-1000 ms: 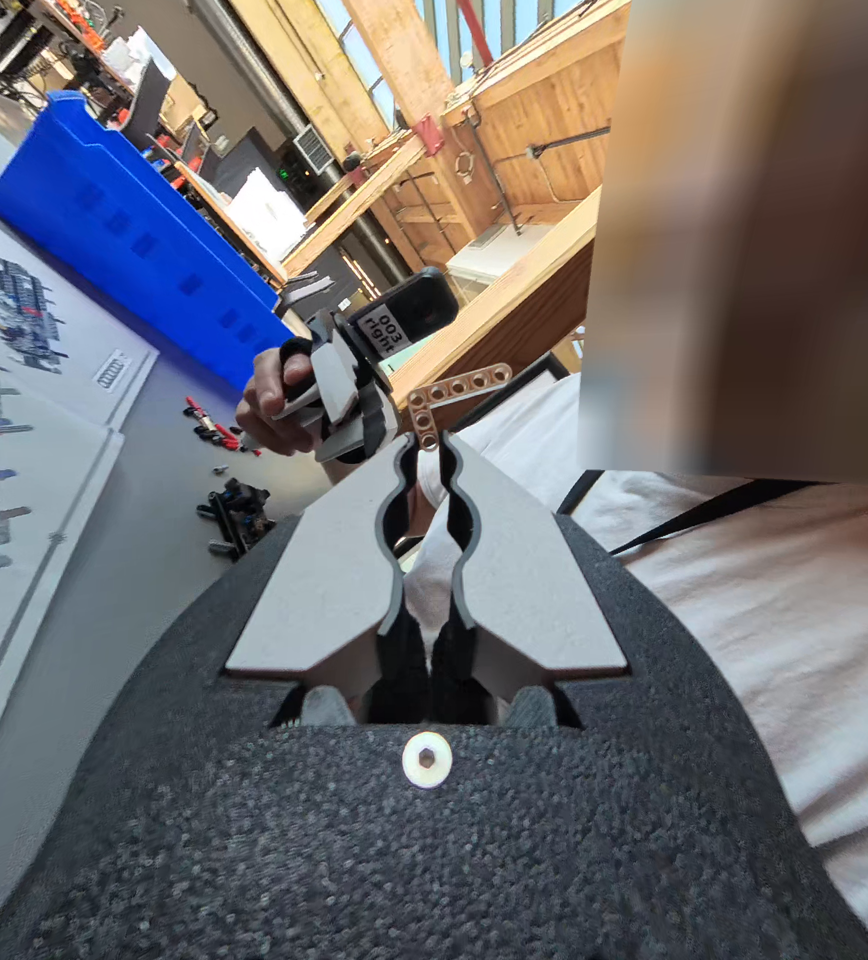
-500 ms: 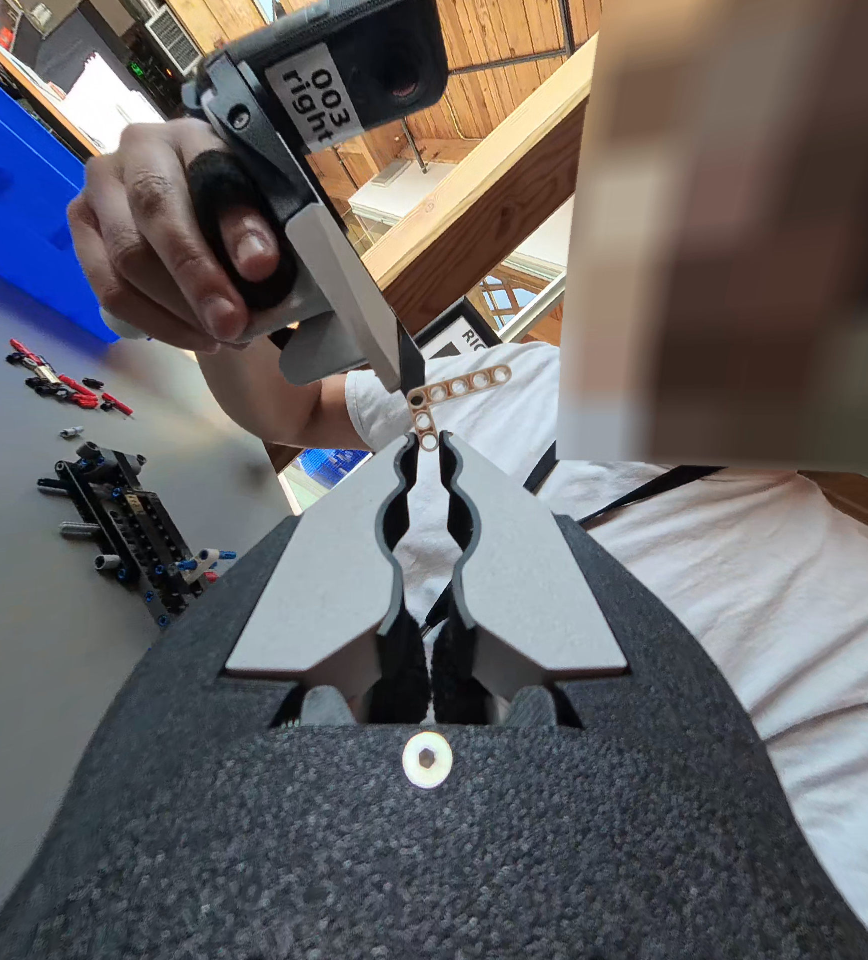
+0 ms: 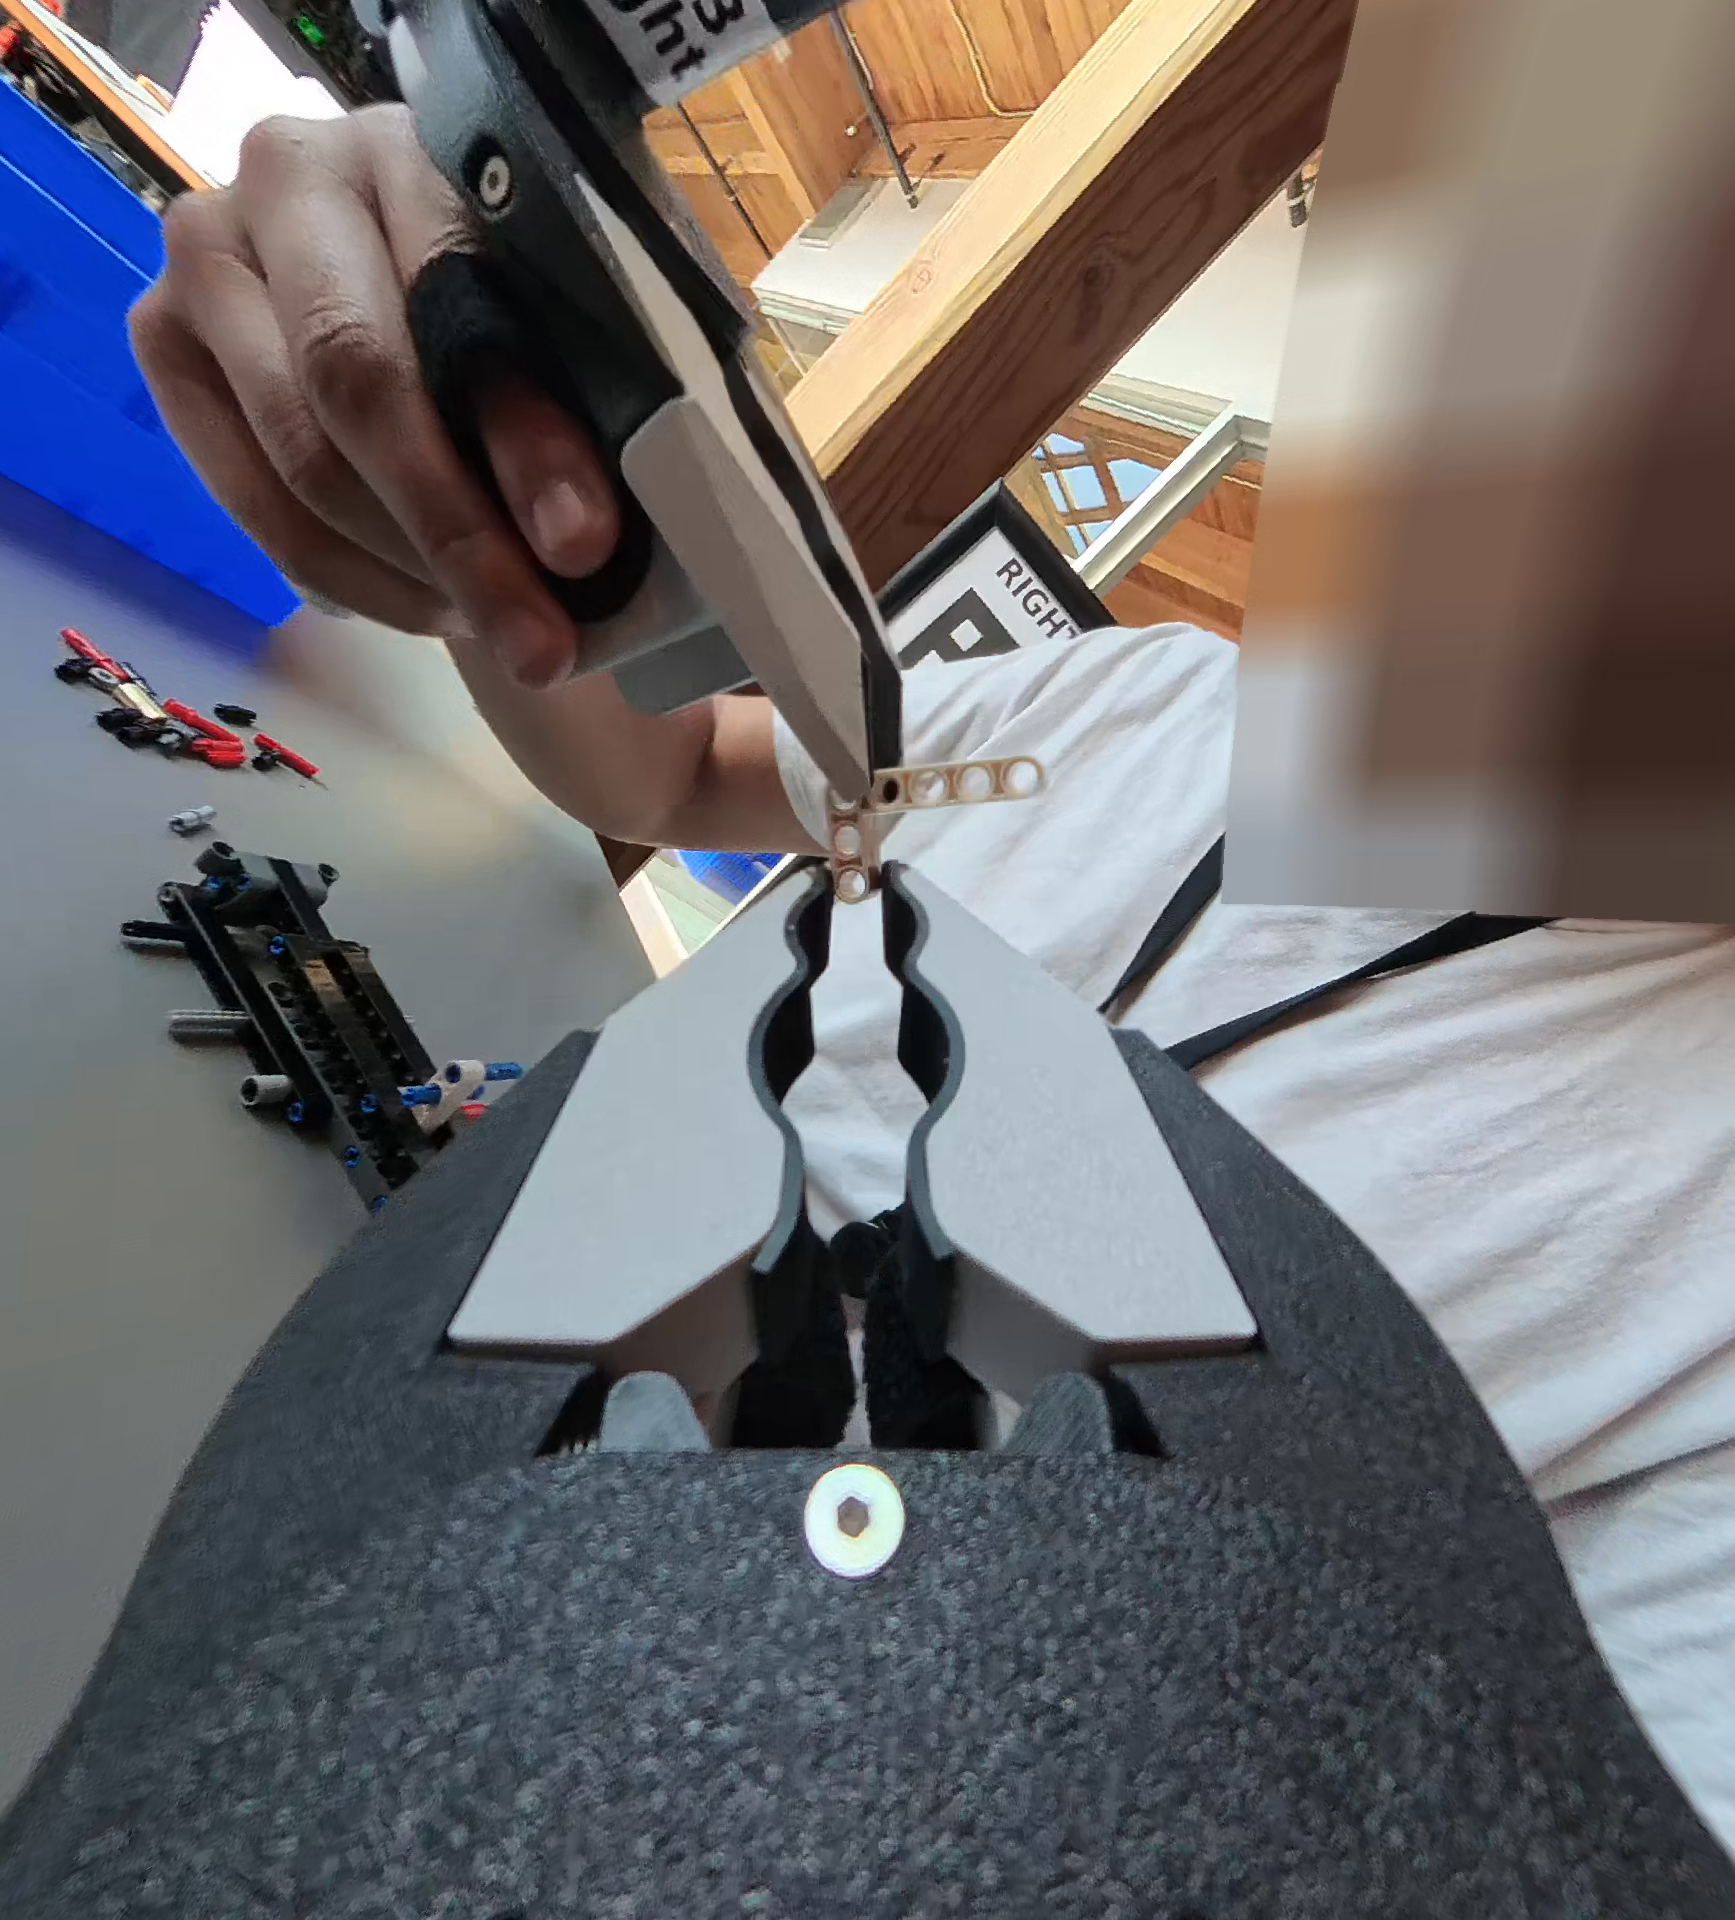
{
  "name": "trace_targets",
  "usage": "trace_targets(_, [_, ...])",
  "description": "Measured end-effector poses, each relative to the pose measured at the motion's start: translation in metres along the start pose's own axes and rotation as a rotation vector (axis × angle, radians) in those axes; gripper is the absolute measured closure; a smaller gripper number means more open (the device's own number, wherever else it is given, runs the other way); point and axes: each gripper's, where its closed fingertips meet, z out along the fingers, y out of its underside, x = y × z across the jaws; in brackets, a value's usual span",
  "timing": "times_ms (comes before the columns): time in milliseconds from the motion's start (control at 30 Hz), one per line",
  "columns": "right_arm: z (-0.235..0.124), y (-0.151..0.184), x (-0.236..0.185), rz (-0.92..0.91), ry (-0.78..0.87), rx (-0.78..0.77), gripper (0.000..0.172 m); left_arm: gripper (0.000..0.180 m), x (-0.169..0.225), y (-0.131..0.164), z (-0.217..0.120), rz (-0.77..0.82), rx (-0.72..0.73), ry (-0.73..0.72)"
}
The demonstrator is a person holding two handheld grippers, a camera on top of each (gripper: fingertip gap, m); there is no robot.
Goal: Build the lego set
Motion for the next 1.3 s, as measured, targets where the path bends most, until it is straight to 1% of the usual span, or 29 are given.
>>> trace_targets(67, [-0.004, 0.005, 0.001, 0.064, 0.016, -0.026, 0.166, 0.170, -0.007, -0.001, 0.000, 0.041, 0.002, -0.060])
trace_targets(133, [-0.008, 0.012, -0.001, 0.070, 0.024, -0.056, 0.166, 0.155, -0.019, -0.003, -0.002, 0.079, -0.004, -0.151])
trace_targets(167, [-0.010, 0.019, -0.001, 0.081, 0.042, -0.089, 0.166, 0.151, -0.026, -0.002, -0.005, 0.100, -0.021, -0.206])
trace_targets(233, [-0.015, 0.043, 0.002, 0.114, 0.103, -0.212, 0.166, 0.146, -0.037, 0.004, -0.007, 0.179, -0.085, -0.322])
trace_targets(333, [-0.019, 0.075, 0.004, 0.131, 0.178, -0.358, 0.166, 0.147, -0.050, 0.021, -0.004, 0.356, -0.251, -0.494])
trace_targets(400, [-0.019, 0.091, 0.005, 0.170, 0.202, -0.451, 0.166, 0.150, -0.063, 0.025, -0.004, 0.467, -0.332, -0.633])
trace_targets(467, [-0.017, 0.095, 0.005, 0.159, 0.215, -0.487, 0.166, 0.153, -0.072, 0.030, -0.004, 0.519, -0.400, -0.721])
trace_targets(533, [-0.014, 0.094, 0.003, 0.132, 0.215, -0.506, 0.165, 0.158, -0.080, 0.033, -0.006, 0.545, -0.436, -0.790])
trace_targets(600, [-0.015, 0.096, 0.005, 0.110, 0.238, -0.558, 0.166, 0.174, -0.080, 0.039, -0.004, 0.559, -0.470, -0.785])
trace_targets(800, [-0.016, 0.100, 0.000, 0.082, 0.276, -0.649, 0.165, 0.174, -0.082, 0.044, 0.000, 0.596, -0.496, -0.802])
trace_targets(900, [-0.019, 0.107, -0.001, 0.062, 0.311, -0.715, 0.166, 0.166, -0.085, 0.049, 0.005, 0.605, -0.517, -0.819])
trace_targets(1033, [-0.015, 0.112, -0.003, 0.072, 0.295, -0.729, 0.166, 0.173, -0.088, 0.050, 0.004, 0.579, -0.505, -0.830])
trace_targets(1133, [-0.017, 0.107, 0.005, 0.073, 0.322, -0.689, 0.166, 0.174, -0.090, 0.041, -0.001, 0.583, -0.459, -0.854])
trace_targets(1233, [-0.020, 0.094, 0.008, 0.087, 0.332, -0.536, 0.164, 0.174, -0.081, 0.033, -0.001, 0.525, -0.386, -0.805])
trace_targets(1267, [-0.021, 0.090, 0.007, 0.088, 0.328, -0.477, 0.158, 0.174, -0.078, 0.032, -0.001, 0.507, -0.371, -0.789])
trace_targets(1300, [-0.023, 0.089, 0.004, 0.087, 0.318, -0.417, 0.148, 0.174, -0.077, 0.030, -0.002, 0.501, -0.358, -0.788])
